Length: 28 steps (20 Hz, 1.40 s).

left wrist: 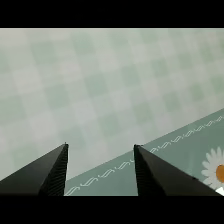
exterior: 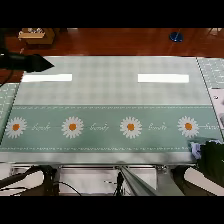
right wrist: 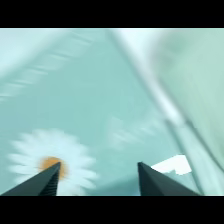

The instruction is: Fold the shirts.

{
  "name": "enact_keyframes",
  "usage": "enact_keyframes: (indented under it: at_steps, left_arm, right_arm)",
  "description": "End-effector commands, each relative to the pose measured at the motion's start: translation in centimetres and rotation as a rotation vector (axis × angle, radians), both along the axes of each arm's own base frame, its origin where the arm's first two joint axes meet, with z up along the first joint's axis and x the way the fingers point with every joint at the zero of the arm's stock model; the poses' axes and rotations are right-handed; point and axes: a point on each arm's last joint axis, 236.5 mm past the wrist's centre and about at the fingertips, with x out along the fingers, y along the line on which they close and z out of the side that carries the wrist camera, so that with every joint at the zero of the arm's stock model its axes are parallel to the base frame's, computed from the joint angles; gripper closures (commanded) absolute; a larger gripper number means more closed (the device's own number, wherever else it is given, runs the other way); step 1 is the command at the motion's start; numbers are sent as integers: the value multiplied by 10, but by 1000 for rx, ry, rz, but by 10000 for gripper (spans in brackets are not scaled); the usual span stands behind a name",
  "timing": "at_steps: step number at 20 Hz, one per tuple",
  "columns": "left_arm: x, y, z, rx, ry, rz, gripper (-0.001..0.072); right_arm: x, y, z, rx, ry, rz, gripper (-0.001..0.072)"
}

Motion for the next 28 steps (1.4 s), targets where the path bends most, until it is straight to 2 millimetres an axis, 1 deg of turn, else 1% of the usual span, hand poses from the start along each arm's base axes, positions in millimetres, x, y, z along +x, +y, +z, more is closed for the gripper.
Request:
enact_keyframes:
  at_steps: [1, 2, 3, 4, 5, 7, 9, 10, 13, 15, 28]
  left_arm:
    - [7, -33, -36, 245, 19, -10, 58]
    - [4, -35, -52, 318, 62, 2, -13]
    - [-1, -37, -68, 385, 103, -1, -13]
    - [-5, -41, -81, 419, 142, -4, -13]
    - [-10, -46, -92, 433, 182, -15, -13]
    - [-22, -47, -114, 436, 288, -8, -13]
    - [-31, -42, -129, 453, 366, 12, -13]
    - [-31, -38, -133, 461, 384, 41, -13]
    - [-22, -30, -133, 483, 359, 87, -13]
    - [-19, -30, -133, 482, 346, 90, -13]
    - [-19, -30, -133, 483, 347, 89, -12]
  right_arm:
    - [82, 126, -30, 93, 57, 370, 104]
    - [82, 143, -41, 85, 104, 426, 103]
    - [82, 151, -48, 58, 132, 465, 103]
    - [84, 156, -49, 20, 143, 500, 103]
    - [89, 158, -48, -20, 130, 512, 103]
    - [97, 165, -41, -64, 96, 536, 102]
    - [102, 171, -35, -63, 58, 543, 103]
    - [105, 173, -33, -54, 41, 540, 103]
    - [109, 175, -32, -46, 18, 527, 104]
    - [112, 176, -32, -48, 3, 528, 105]
    - [114, 175, -31, -54, -2, 530, 108]
